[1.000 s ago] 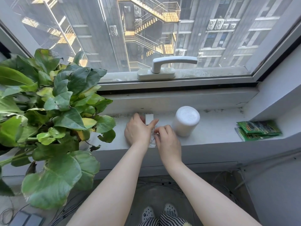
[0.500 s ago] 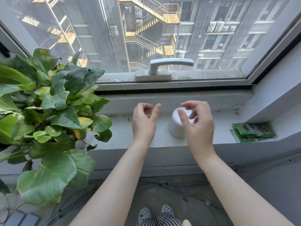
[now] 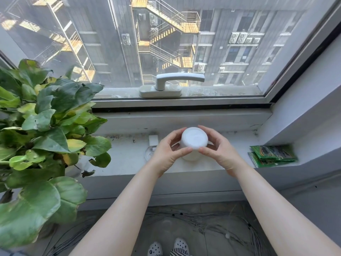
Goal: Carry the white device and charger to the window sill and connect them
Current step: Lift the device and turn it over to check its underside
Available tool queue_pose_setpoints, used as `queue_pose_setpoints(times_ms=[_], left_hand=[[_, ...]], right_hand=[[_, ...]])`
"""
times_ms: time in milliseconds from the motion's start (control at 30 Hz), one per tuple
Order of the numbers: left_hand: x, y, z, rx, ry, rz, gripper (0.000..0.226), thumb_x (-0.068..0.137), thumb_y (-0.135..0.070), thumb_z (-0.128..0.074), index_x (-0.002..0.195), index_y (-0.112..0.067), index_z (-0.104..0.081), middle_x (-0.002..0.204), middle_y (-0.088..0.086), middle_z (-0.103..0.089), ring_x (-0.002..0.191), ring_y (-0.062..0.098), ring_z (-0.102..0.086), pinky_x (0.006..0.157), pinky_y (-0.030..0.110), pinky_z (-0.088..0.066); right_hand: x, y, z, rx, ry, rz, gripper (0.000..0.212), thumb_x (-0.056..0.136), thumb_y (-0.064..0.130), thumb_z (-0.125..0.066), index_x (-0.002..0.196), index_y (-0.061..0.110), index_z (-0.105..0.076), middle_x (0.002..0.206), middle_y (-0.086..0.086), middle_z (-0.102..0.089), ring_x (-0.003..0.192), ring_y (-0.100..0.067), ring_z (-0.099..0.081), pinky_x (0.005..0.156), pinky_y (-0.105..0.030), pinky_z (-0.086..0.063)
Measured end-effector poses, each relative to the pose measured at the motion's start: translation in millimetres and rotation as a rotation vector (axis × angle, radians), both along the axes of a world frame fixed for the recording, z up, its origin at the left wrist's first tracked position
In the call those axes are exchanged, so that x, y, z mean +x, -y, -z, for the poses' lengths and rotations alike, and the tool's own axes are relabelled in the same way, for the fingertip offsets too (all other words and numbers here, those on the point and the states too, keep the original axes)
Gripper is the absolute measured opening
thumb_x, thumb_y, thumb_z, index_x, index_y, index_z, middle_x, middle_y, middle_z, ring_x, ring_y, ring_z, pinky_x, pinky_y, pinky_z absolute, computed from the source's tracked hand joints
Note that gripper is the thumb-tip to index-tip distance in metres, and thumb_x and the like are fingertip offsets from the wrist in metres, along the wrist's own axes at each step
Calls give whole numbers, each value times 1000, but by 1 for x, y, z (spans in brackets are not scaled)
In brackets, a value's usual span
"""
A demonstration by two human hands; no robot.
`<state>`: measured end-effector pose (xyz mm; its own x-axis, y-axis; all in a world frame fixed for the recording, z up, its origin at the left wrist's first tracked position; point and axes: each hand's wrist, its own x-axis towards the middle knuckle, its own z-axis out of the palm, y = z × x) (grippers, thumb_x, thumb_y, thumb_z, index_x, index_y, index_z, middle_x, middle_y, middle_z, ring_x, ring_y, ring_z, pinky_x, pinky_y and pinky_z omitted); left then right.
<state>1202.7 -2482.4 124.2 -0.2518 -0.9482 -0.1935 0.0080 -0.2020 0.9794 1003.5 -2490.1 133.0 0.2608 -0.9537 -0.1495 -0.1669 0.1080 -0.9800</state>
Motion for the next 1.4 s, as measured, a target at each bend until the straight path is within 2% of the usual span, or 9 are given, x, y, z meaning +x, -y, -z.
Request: queue_pose_setpoints(times_ms=[167, 400, 500, 600, 800, 967, 1100, 1233, 1400], left_hand=[[-1, 2, 2, -50, 64, -22, 66, 75, -9, -77, 135, -19, -53, 133, -4, -62, 125, 7, -56, 106, 25, -43], [1, -4, -16, -65, 67, -84, 47, 77, -25, -77, 122, -20, -62, 121, -4, -68, 112, 8, -63, 90, 19, -50], [1, -9, -23, 19, 115, -129, 51, 70, -51, -73, 110, -22, -64, 111, -1, -70, 102, 13, -67, 86, 28, -54], [-2, -11, -32, 142, 139, -165, 51, 77, -57, -66, 102, -13, -64, 106, 9, -69, 97, 21, -67, 82, 35, -58], [-3, -12, -46, 454, 87, -163, 64, 78, -66, -57, 110, -10, -64, 92, 6, -71, 68, 18, -69, 57, 23, -53], [-2, -16, -46, 486, 140, -101, 74, 77, -70, -54, 121, -11, -58, 111, 11, -70, 82, 22, -72, 69, 30, -58], [2, -20, -51, 205, 278, 8, 75, 76, -69, -56, 138, -28, -43, 137, -9, -52, 121, 8, -53, 105, 31, -41], [7, -20, -59, 94, 352, 175, 87, 70, -51, -75, 145, -32, -36, 140, -16, -47, 129, 2, -44, 108, 27, -35], [10, -15, -56, 143, 326, 56, 83, 65, -59, -74, 136, -23, -51, 130, -8, -60, 117, 8, -59, 102, 31, -47]], right_hand=[[-1, 2, 2, -8, -8, -18, 75, 66, 16, -82, 134, 25, -53, 132, 5, -63, 124, -10, -57, 98, -26, -49], [5, -2, -18, -15, -36, 1, 49, 71, 30, -76, 118, 30, -63, 114, 6, -72, 106, -8, -66, 86, -20, -51], [13, -6, -30, 26, -26, -4, 33, 76, 42, -70, 106, 29, -67, 99, 9, -74, 91, -3, -67, 73, -16, -52], [20, -13, -35, 110, -26, -5, 46, 78, 58, -55, 102, 22, -69, 88, 11, -72, 80, -3, -68, 64, -16, -51], [19, -24, -34, 313, 101, -25, 41, 86, 50, -57, 116, 22, -63, 106, 0, -73, 87, -17, -71, 68, -28, -55], [19, -25, -38, 418, 124, -16, 51, 77, 51, -63, 116, 18, -63, 110, -6, -73, 88, -20, -71, 72, -32, -56], [17, -22, -41, 487, 68, -25, 43, 85, 49, -61, 117, 20, -65, 102, -6, -76, 86, -22, -71, 71, -33, -57], [18, -18, -47, 525, -22, -59, 45, 84, 55, -60, 112, 21, -69, 100, -11, -76, 85, -24, -71, 71, -34, -58], [20, -14, -52, 477, -76, -3, 60, 82, 69, -50, 107, 19, -72, 110, -16, -71, 88, -26, -64, 71, -34, -58]])
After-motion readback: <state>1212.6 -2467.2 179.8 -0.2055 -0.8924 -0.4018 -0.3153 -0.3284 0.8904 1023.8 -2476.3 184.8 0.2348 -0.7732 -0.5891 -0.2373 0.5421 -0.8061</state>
